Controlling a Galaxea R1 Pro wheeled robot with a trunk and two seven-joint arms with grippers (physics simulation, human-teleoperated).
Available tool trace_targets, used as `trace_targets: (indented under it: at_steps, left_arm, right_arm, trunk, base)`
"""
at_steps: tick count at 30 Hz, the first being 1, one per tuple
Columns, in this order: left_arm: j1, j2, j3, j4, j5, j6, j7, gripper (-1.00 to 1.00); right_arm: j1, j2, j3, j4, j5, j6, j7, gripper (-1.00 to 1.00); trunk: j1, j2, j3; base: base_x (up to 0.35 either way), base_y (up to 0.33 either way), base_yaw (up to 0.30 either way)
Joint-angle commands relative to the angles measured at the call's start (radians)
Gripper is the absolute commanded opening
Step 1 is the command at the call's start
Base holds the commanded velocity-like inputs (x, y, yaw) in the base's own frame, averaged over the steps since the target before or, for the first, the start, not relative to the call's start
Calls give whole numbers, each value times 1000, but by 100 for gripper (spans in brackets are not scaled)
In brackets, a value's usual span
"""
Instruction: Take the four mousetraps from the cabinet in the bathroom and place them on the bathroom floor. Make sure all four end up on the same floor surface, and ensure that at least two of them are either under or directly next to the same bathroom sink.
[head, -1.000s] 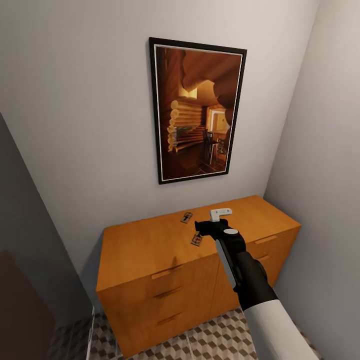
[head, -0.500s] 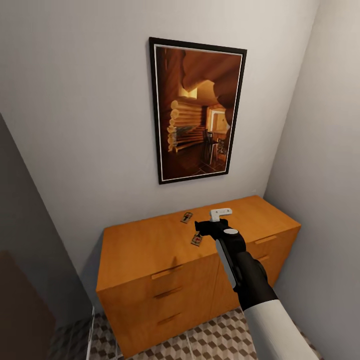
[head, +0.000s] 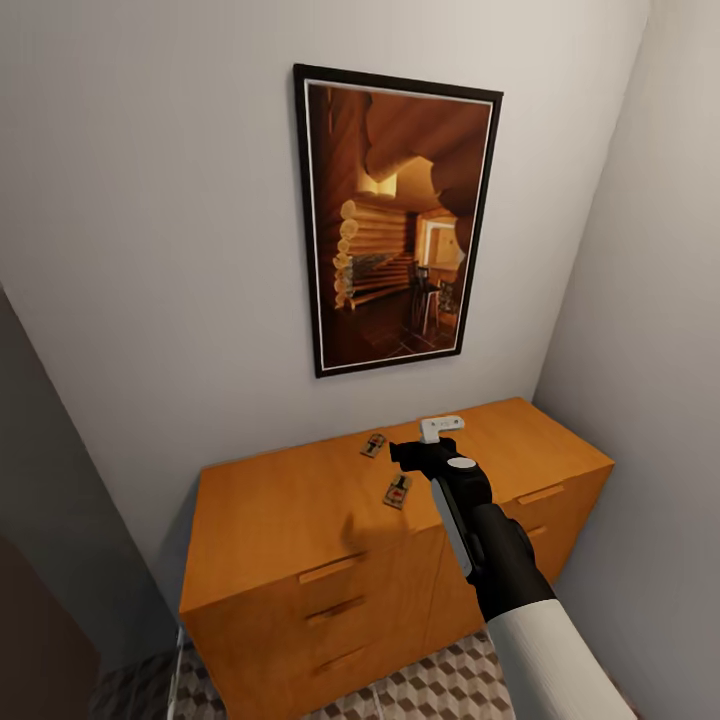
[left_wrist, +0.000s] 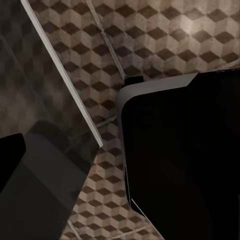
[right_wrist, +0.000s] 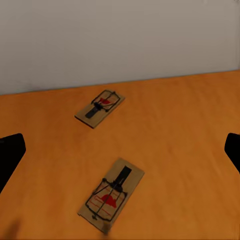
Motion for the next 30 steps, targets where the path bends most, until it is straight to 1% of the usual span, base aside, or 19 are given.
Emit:
trace_targets:
  at_steps: [1,10,30]
  left_arm:
    - [-2,-1,-8,4,7,-7,1,100]
    - [-2,-1,-8,5,7,-8,1,100]
    - [-2,-1,-8,5,7,-8,1,100]
  right_arm:
    - [-1,0,1,-1,7,6,-1,100]
    - [-1,0,0,-1,9,8,-1,100]
    - [-1,-3,0,-1,7,7,-1,100]
  trunk:
    - [1,-2,-2]
    - [1,-2,-4]
    - [1,-2,-26]
  base:
    - [101,0,0]
    - [25,0,0]
    - [0,0,0]
